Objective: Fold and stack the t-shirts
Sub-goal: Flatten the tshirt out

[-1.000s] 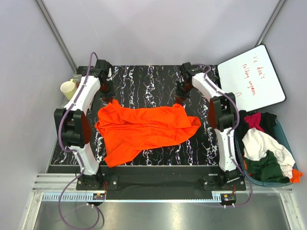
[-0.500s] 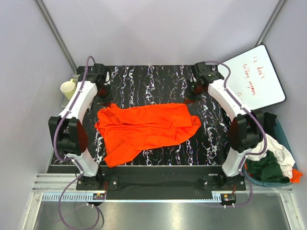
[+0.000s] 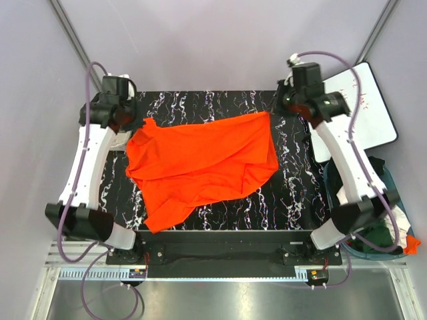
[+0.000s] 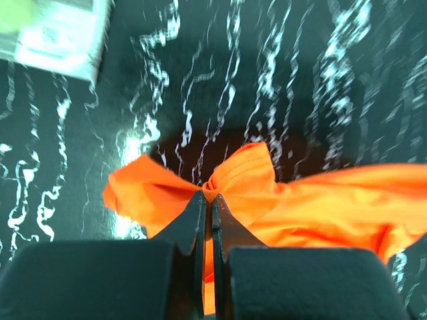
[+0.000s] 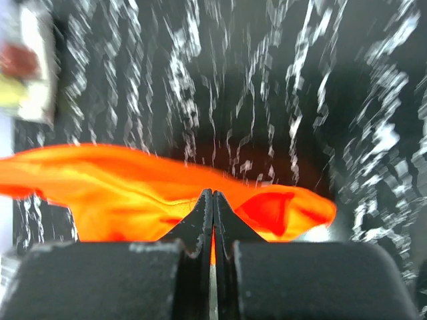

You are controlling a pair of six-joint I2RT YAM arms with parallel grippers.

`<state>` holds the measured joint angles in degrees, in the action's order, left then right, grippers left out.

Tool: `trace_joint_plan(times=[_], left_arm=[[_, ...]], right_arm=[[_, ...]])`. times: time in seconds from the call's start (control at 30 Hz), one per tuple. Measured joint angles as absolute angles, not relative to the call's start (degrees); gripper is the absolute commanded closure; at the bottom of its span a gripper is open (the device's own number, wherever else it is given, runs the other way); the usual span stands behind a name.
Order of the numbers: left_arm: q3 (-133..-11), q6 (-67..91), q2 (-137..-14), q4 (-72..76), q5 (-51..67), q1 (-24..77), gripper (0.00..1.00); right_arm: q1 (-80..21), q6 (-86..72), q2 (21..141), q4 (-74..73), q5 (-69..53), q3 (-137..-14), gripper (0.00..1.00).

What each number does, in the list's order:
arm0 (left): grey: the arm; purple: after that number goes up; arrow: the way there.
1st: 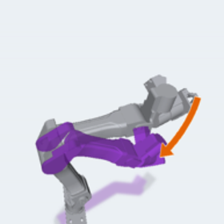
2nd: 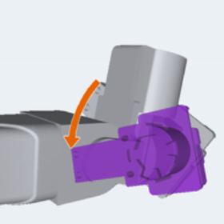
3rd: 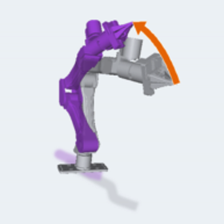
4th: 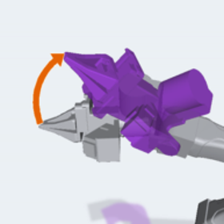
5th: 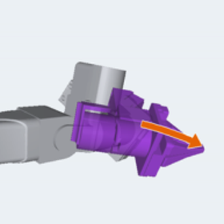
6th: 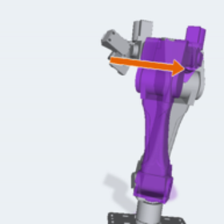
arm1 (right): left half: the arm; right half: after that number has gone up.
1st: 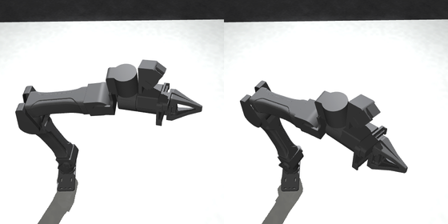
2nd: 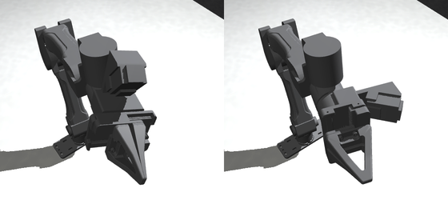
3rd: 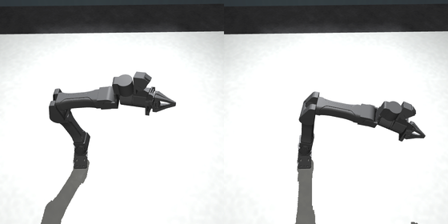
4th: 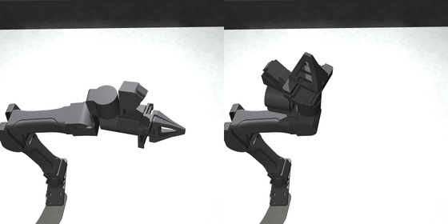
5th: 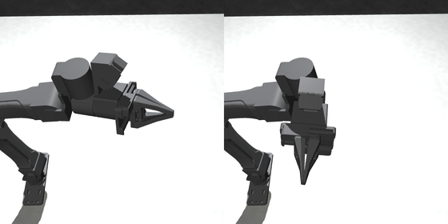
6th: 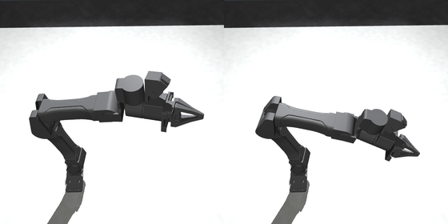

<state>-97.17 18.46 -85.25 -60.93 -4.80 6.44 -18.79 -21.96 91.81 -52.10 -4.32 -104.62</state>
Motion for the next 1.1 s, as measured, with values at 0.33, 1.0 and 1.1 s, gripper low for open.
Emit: trace_joint_plan(times=[0.33, 1.0, 1.1], left_arm=[[-93.97, 21.08, -62.98, -59.94, -6.98, 6.48, 1.0], [-104.71, 21.02, -51.94, -58.96, -5.93, 6.66, 1.0], [-96.05, 21.74, -53.91, -56.93, -4.34, 6.68, 1.0]], right_arm=[[-18.81, -16.01, 71.7, -51.9, 0.89, -104.29, 1.0], [-18.74, -12.19, 57.12, -48.86, 0.36, -99.96, 1.0], [-18.74, -12.43, 61.14, -46.76, -2.72, -96.16, 0.87]])
